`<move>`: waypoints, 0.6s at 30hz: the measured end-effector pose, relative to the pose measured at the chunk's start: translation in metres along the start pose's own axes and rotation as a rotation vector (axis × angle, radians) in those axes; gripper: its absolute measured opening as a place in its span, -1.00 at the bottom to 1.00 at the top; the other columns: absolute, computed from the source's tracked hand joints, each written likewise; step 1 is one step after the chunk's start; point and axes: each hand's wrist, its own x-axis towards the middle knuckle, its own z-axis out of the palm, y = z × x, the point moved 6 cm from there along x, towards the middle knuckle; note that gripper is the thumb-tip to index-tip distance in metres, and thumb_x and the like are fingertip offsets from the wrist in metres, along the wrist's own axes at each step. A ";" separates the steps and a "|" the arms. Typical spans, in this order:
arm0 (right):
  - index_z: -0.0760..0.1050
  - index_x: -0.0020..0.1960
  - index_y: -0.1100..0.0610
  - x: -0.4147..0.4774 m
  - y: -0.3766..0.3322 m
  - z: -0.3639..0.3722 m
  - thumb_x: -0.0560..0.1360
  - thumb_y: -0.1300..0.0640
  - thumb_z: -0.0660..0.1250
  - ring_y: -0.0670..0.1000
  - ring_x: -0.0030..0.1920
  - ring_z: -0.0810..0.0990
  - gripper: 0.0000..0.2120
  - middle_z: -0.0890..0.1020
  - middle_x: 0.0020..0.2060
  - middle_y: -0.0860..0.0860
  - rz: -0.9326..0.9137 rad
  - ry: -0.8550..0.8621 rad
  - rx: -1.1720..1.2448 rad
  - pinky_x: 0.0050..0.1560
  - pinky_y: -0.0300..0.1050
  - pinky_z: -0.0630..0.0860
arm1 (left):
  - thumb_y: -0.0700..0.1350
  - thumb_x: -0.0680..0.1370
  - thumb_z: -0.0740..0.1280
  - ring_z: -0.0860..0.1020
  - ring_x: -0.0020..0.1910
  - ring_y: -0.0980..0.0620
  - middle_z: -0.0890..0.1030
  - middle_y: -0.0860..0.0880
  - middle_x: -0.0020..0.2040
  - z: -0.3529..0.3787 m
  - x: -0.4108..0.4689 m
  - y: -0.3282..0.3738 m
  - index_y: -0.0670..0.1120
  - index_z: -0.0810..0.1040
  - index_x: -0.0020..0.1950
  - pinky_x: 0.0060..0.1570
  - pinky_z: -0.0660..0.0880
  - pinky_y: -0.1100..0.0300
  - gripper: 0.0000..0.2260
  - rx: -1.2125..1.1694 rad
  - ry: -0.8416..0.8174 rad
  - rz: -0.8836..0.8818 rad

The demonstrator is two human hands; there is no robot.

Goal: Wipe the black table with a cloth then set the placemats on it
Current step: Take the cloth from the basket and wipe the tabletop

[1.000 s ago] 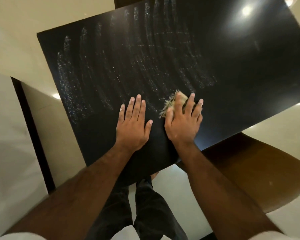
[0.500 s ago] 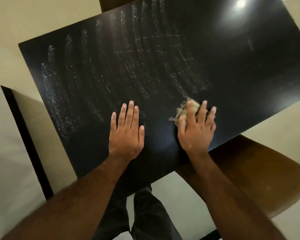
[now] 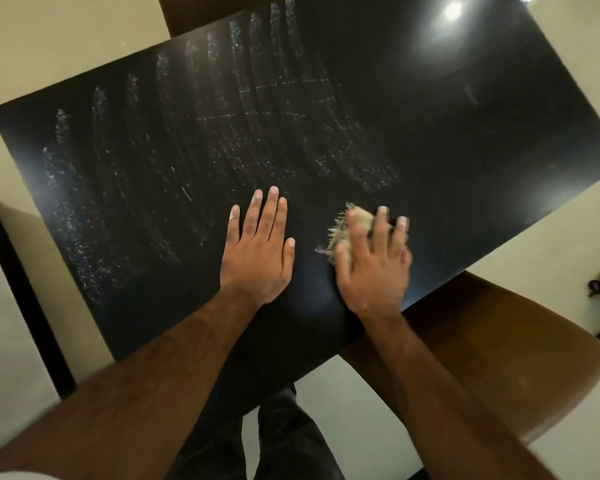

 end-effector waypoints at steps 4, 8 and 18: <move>0.00 0.78 -0.19 0.060 0.041 -0.012 0.75 -0.27 0.00 0.35 0.77 -0.08 -0.37 0.00 0.80 0.12 0.222 0.070 0.049 0.63 0.48 0.20 | 0.18 0.78 -0.06 -0.21 0.79 -0.14 -0.25 -0.09 0.81 0.003 0.004 -0.001 -0.10 -0.19 0.81 0.73 -0.03 -0.31 -0.32 -0.008 -0.012 0.011; 0.20 0.75 -0.11 0.112 0.004 -0.013 0.73 -0.24 0.04 0.40 0.74 0.06 -0.38 0.14 0.77 0.17 0.184 0.156 0.032 0.59 0.44 0.27 | 0.15 0.78 -0.03 -0.19 0.79 -0.13 -0.21 -0.08 0.81 0.001 0.019 0.005 -0.11 -0.14 0.81 0.73 -0.04 -0.31 -0.33 -0.013 0.023 0.006; -0.02 0.79 -0.23 0.048 0.013 -0.006 0.75 -0.29 0.02 0.28 0.78 -0.13 -0.35 -0.06 0.80 0.05 -0.033 0.039 -0.017 0.63 0.37 0.23 | 0.15 0.79 -0.07 -0.19 0.80 -0.13 -0.22 -0.08 0.81 -0.002 0.046 0.013 -0.11 -0.16 0.81 0.72 -0.04 -0.31 -0.35 -0.009 0.051 -0.043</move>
